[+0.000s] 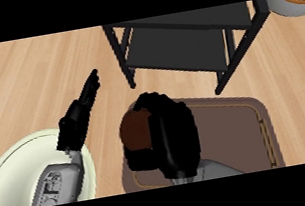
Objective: Pick the cupcake from the tray and place it in the tiered shelf
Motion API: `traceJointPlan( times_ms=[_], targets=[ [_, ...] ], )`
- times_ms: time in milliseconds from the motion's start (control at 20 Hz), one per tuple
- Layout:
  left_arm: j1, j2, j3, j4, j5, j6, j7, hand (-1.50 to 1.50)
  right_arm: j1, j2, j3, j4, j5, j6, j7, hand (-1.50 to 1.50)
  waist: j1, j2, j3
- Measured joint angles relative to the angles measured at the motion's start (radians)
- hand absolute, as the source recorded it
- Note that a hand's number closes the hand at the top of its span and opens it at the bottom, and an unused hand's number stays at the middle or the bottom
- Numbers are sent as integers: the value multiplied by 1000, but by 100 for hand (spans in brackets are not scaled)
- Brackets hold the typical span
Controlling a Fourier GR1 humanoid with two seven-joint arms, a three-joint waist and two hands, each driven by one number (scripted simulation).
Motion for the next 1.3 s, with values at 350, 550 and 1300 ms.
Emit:
traceJointPlan(
  times_ms=[350,550,1300],
  targets=[
    [1,7,7,13,2,-4,1,0,-164,-3,-41,32,96,-19,72,150,-11,-12,-3],
    [-5,6,12,21,-2,5,5,0,-267,-5,-82,56,157,-4,108,150,-20,-17,-4],
    [-9,7,21,25,1,6,0,0,-628,-4,-328,242,280,101,137,150,-23,-12,-4]
  ],
)
